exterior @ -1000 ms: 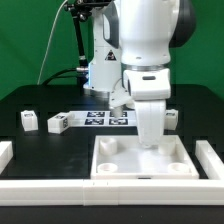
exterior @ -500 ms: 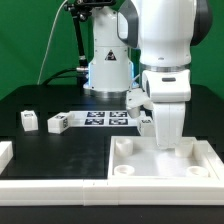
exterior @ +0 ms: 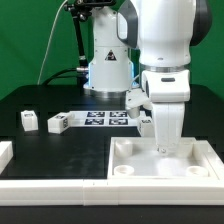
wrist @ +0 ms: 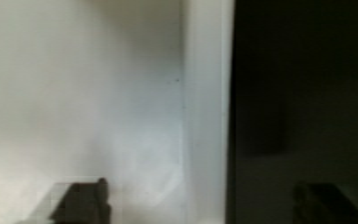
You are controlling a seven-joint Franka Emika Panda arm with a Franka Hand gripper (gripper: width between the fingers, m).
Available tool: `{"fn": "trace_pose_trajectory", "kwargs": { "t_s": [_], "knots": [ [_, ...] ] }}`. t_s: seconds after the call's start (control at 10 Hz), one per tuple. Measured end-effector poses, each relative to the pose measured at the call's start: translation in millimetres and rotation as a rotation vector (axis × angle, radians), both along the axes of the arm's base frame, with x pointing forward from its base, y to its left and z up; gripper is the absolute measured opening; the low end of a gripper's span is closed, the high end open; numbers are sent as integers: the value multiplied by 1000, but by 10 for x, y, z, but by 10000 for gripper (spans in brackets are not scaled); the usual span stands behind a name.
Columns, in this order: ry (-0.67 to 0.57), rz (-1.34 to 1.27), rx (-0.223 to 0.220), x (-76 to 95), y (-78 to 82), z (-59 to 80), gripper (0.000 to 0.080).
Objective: Assemble one leg
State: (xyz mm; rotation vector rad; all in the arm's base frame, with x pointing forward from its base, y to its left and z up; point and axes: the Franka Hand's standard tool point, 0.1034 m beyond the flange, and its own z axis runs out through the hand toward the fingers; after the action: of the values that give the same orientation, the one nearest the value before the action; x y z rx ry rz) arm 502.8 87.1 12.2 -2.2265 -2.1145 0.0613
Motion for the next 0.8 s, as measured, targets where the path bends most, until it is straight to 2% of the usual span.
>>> {"fn": "trace_pose_trajectory", "kwargs": {
  "t_s": [0.1, 0.2, 0.6, 0.8],
  "knots": [
    [0, 0, 0, 0, 0, 0, 585],
    [0, 0, 0, 0, -1, 0, 635],
    [-1, -2, -1, -5, -3, 10, 648],
    [-6, -32, -13, -143, -16, 172, 648]
  ]
}}
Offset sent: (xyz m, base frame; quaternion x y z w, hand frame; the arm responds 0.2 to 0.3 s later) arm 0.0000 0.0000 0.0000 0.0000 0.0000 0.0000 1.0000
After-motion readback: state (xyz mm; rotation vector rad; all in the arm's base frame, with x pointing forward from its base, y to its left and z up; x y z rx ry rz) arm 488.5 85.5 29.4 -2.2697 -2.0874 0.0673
